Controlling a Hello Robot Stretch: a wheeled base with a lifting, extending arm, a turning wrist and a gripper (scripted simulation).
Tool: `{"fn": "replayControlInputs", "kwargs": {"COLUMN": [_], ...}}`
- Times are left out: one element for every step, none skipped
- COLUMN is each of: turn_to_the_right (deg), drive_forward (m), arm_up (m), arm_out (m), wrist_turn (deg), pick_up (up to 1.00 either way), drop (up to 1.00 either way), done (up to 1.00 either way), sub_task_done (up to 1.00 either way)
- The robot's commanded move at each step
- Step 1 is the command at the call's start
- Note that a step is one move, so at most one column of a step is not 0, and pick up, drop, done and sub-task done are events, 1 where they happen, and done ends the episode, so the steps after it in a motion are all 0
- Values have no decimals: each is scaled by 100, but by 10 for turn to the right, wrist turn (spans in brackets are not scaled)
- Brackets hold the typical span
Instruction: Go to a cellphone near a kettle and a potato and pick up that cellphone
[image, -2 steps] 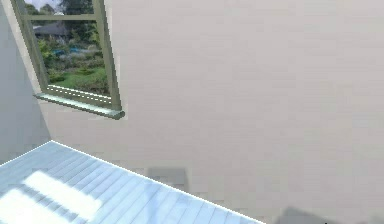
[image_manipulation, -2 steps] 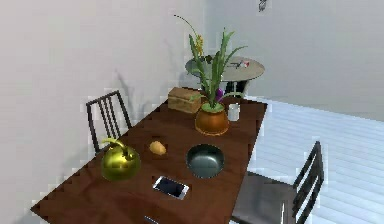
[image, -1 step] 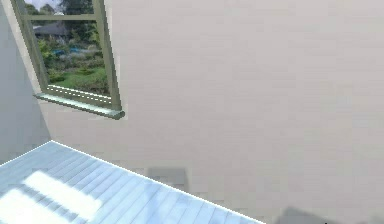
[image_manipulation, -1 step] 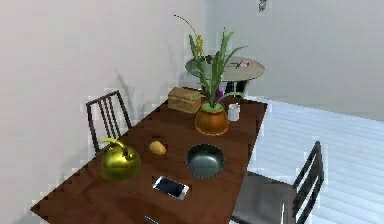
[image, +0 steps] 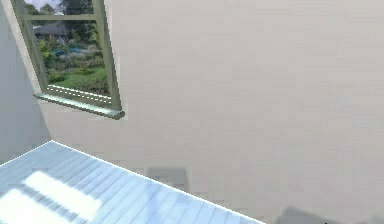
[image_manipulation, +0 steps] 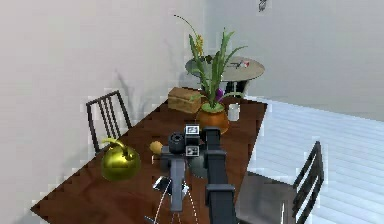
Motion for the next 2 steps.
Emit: {"fn": "replayControlInputs", "kwargs": {"turn_to_the_right": [0, 0], "drive_forward": [0, 0], "arm_up": [0, 0], "arm_out": [0, 0], "wrist_turn": [450, 450], "pick_up": [0, 0], "drop": [0, 0], "done": [0, 0], "sub_task_done": [0, 0]}}
